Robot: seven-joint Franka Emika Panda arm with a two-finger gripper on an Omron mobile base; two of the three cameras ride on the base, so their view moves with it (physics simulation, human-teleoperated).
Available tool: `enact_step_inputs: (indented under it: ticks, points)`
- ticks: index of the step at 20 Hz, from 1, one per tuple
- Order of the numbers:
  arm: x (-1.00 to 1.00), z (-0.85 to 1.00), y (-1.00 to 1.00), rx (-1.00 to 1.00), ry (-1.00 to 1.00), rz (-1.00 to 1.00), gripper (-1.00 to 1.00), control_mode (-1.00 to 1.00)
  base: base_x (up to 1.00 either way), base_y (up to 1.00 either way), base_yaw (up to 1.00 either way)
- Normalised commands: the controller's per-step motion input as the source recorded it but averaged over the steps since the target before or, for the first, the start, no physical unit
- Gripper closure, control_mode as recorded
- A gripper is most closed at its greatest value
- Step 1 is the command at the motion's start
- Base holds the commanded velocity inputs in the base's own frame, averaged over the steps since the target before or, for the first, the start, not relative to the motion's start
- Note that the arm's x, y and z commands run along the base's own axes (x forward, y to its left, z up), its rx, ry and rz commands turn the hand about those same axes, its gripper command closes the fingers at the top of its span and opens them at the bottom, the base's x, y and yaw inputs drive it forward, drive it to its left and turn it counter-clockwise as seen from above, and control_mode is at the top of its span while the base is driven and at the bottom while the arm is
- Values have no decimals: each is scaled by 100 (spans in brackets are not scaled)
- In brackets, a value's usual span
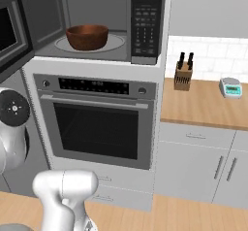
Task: Pick the avocado from the sink and place it in the bowl. Then pick the bowl and place it in the microwave. Then close the microwave door and press the start button.
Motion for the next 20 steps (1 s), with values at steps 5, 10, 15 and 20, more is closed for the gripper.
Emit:
enact_step_inputs:
  ticks: [5,10,15,20]
  points:
    - [-49,-7,78,-5,0,-5,-100,-100,0,0,0]
    - [11,-23,100,-13,0,-19,-100,-100,0,0,0]
    - [48,-6,100,-17,-3,-42,-100,-100,0,0,0]
    - [90,-4,100,-15,-1,-57,-100,-100,0,0,0]
